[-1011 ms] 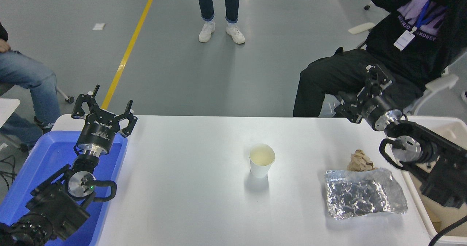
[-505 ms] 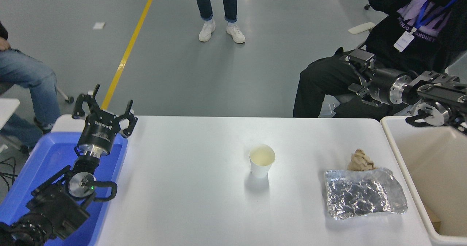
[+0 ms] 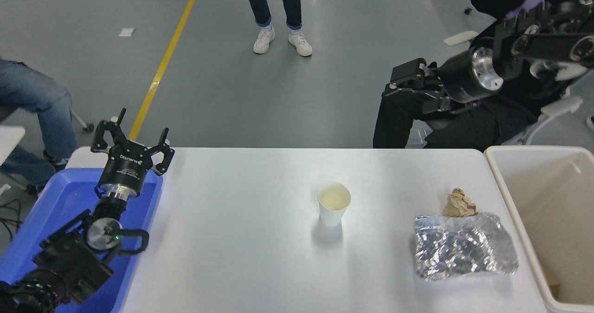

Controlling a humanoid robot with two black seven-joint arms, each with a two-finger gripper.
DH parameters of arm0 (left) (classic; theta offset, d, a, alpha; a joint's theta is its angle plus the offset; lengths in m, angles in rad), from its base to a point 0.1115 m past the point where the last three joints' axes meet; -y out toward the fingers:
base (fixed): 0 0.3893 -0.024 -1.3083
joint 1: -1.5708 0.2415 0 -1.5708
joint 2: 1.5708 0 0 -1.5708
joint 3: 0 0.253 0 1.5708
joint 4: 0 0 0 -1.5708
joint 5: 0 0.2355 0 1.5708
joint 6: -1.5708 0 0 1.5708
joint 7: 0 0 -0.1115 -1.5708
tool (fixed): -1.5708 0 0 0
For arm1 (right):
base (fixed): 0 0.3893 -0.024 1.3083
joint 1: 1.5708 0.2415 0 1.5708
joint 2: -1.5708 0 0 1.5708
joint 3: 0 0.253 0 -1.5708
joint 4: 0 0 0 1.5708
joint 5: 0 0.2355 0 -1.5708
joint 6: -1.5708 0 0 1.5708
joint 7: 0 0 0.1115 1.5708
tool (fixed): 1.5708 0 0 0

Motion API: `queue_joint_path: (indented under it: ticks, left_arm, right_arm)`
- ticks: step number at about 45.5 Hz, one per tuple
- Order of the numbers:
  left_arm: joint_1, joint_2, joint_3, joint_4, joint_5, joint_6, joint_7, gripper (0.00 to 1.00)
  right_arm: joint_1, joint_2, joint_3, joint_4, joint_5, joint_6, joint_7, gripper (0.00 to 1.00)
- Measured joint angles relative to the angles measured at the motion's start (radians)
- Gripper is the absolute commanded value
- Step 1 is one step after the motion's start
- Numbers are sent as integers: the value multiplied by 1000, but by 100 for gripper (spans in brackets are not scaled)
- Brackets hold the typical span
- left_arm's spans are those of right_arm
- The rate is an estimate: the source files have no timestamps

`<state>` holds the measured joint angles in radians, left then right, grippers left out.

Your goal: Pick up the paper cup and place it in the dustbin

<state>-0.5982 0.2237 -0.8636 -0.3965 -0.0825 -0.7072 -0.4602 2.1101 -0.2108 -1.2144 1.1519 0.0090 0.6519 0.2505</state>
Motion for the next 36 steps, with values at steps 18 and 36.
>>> queue_joint_path:
  ticks: [18, 36]
  left_arm:
    - [0, 0, 0, 0, 0, 0, 0, 98]
    - [0, 0, 0, -1, 1, -7, 1, 98]
  right_arm:
    - [167, 136, 41, 91, -85, 114, -114, 100]
    - [183, 177, 26, 107, -92, 131, -172, 100]
